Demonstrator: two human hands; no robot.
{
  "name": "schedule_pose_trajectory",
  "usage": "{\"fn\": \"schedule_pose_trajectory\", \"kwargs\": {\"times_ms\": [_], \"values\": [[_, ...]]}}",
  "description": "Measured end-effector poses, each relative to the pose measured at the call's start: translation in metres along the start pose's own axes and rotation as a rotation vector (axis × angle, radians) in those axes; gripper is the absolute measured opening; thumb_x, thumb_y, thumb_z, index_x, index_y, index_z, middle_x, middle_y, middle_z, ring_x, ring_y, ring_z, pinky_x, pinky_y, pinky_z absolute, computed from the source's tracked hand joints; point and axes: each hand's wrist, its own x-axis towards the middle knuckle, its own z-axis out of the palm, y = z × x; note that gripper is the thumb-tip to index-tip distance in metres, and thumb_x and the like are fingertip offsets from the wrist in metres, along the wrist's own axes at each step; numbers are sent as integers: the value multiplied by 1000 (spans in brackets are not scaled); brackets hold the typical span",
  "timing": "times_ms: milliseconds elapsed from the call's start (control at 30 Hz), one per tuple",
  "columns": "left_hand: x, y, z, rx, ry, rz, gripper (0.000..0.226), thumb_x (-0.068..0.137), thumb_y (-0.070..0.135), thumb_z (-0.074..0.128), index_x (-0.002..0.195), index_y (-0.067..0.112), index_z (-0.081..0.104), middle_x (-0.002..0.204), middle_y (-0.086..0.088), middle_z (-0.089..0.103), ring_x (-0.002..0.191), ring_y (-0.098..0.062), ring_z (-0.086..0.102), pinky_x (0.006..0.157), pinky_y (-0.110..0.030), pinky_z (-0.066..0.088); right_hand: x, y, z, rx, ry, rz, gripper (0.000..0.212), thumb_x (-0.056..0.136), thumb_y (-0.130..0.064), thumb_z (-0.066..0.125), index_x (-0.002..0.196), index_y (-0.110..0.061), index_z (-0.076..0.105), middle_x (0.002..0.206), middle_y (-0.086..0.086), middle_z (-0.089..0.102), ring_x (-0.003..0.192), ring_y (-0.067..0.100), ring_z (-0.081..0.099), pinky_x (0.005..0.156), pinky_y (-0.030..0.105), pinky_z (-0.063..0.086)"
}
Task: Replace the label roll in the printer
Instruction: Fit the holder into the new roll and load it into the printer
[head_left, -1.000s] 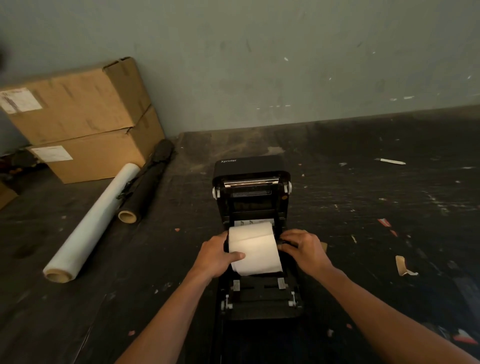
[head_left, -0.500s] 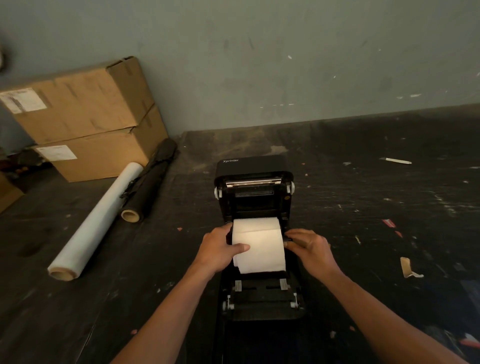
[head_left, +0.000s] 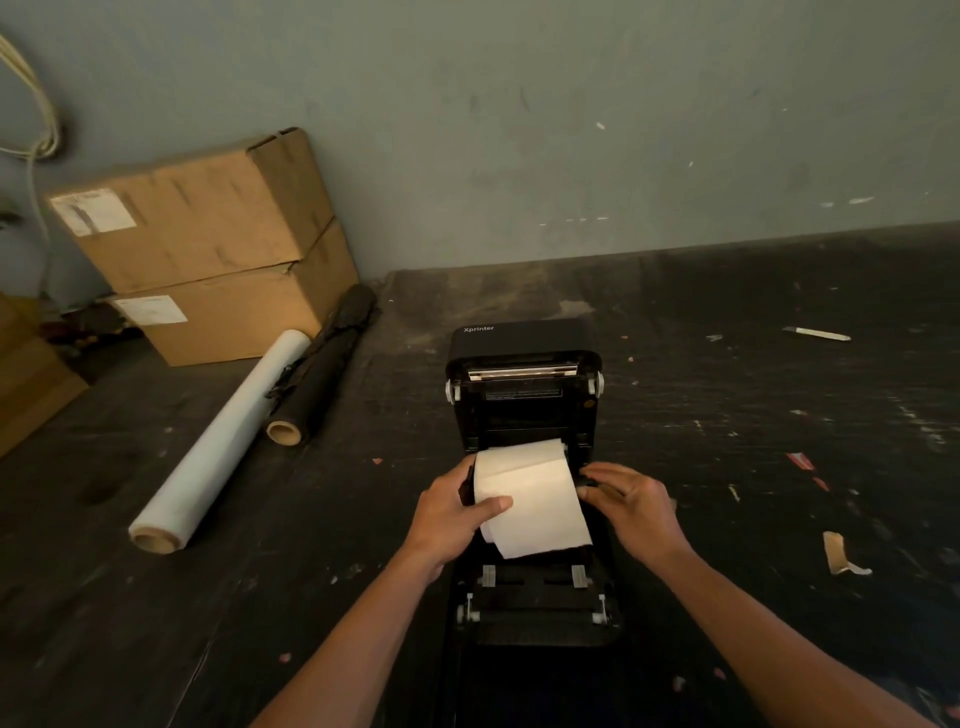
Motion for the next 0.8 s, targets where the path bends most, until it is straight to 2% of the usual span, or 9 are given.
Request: {"fn": "schedule_pose_trajectory", "kwargs": {"times_ms": [167,300,433,600,700,800], "values": [[4,-4,5,83,35,-18,64,83,22,74,141,22,46,130,1,59,120,-16,53,102,-36,45,1,6,5,-75,-46,2,32,84,-14,65,116,-14,64,124,1,62,117,6,50,100,18,32],[6,-6,8,144,38,-9,62,84,25,73,140,21,47,128,1,60,118,-16,53,97,-30,44,0,11,7,-104,-54,17,32,84,-16,65,116,-15,64,124,-1,62,117,6,49,99,17,30],[6,-11,10,170,52,-32,61,84,27,73,139,20,48,130,-1,59,121,-19,52,104,-39,44,1,11,8,-167,-59,7,32,85,-18,64,117,-16,63,124,-1,62,119,11,50,101,22,30],[6,-14,13,170,78,-23,61,83,27,74,138,21,48,128,-1,60,119,-19,54,101,-37,45,-2,9,11,-220,-4,-30,31,85,-19,64,116,-16,64,123,0,63,116,10,52,101,22,30],[5,-14,14,166,79,-21,61,83,27,73,138,21,47,127,0,60,118,-19,53,100,-36,44,-5,6,12,-222,27,-48,31,85,-18,65,116,-15,64,122,1,63,115,10,53,106,29,32],[3,-13,15,156,87,-15,61,83,25,73,138,21,47,126,1,60,117,-18,53,99,-35,44,-6,5,12,-252,40,-73,30,85,-17,65,115,-14,64,120,2,64,112,12,55,100,23,33]]}}
